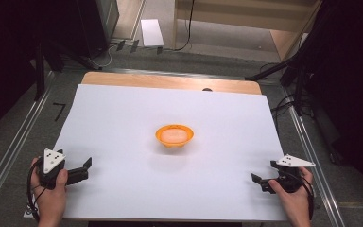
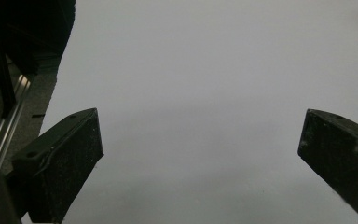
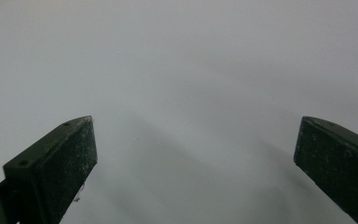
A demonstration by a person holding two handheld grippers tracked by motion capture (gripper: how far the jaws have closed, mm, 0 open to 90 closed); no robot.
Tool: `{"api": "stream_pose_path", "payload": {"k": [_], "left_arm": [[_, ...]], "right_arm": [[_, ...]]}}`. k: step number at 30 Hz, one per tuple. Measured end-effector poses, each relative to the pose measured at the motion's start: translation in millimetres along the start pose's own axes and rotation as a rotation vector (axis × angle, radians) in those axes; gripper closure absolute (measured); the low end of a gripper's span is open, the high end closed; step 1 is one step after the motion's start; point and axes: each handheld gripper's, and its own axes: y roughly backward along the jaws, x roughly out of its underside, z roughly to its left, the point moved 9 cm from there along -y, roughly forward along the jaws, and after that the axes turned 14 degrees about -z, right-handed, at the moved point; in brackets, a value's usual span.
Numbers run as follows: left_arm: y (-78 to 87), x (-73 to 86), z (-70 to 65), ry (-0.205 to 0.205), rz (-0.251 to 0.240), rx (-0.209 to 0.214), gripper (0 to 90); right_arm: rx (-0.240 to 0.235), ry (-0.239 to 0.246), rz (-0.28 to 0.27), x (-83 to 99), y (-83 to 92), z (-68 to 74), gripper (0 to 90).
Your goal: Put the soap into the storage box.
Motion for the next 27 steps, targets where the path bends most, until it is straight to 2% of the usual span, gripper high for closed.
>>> {"api": "stream_pose_path", "payload": {"k": [3,15,24,27], "left_arm": [[0.0,0.0,0.2,0.0,0.0,0.0,0.1],[0.2,-0.3,1.2,0.012,-0.004,0.0,0.1],[0.2,-0.3,1.3,0.012,-0.003,-0.001,0.1],[0.3,-0.3,1.3,0.011,-0.003,-0.001,0.1]], "right_arm": [[0.024,-0.018,-0.019,2.9,10.4,-8.1,0.0],[0.073,-0.037,-0.059,13.2,29.4,-23.2,0.0],[0.104,-0.056,-0.107,17.8,43.0,-29.5,0.5],[0.121,-0.073,-0.139,18.8,49.6,-29.1,2.0]]}}
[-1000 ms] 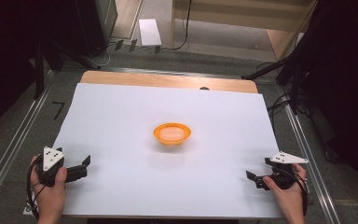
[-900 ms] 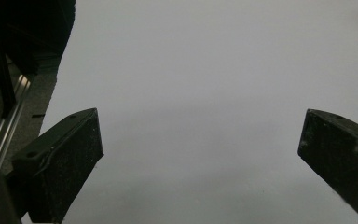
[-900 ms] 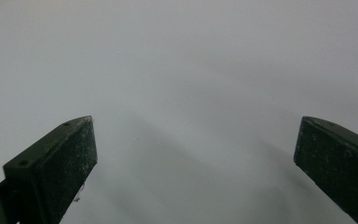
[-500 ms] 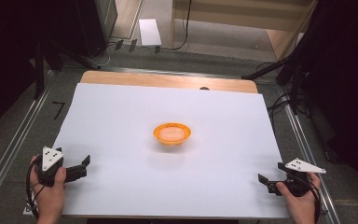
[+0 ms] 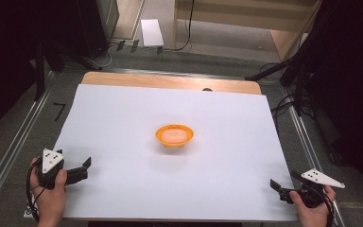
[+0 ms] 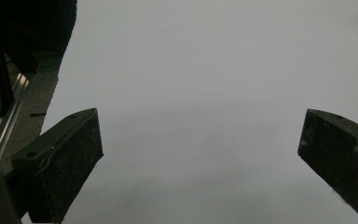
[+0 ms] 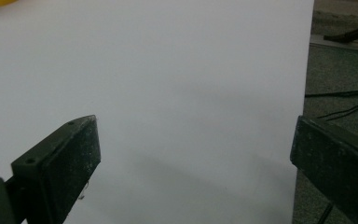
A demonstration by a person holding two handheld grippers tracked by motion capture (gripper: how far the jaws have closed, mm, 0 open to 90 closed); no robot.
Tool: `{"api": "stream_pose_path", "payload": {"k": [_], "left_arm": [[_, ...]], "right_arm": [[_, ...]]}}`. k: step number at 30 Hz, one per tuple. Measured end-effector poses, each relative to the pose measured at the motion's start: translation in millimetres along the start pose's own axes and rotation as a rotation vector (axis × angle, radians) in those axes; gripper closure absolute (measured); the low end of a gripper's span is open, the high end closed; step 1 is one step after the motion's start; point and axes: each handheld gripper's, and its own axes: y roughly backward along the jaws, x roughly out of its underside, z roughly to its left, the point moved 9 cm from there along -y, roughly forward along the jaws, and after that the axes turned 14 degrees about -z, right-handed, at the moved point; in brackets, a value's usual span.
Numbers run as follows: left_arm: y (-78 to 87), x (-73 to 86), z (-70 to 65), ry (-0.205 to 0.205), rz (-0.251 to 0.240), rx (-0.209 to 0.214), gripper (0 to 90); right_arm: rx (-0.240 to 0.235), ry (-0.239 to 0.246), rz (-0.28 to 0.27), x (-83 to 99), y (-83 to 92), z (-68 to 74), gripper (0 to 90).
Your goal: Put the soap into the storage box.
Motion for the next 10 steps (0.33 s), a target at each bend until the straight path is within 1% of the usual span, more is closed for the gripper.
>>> {"api": "stream_pose_path", "payload": {"k": [2,4,7,10], "left_arm": [[0.0,0.1,-0.1,0.0,0.0,0.0,0.1],[0.0,0.1,-0.2,0.0,0.001,0.0,0.1],[0.0,0.1,-0.3,-0.001,0.001,-0.001,0.1],[-0.3,0.2,-0.2,-0.001,0.001,-0.002,0.1]], "right_arm": [[0.001,-0.002,-0.005,0.3,1.5,0.7,2.0],[0.004,-0.007,-0.022,0.4,3.6,0.5,2.1],[0.006,-0.016,-0.023,0.8,3.2,-0.7,2.1],[0.012,-0.016,-0.009,2.6,2.0,-1.0,2.1]]}}
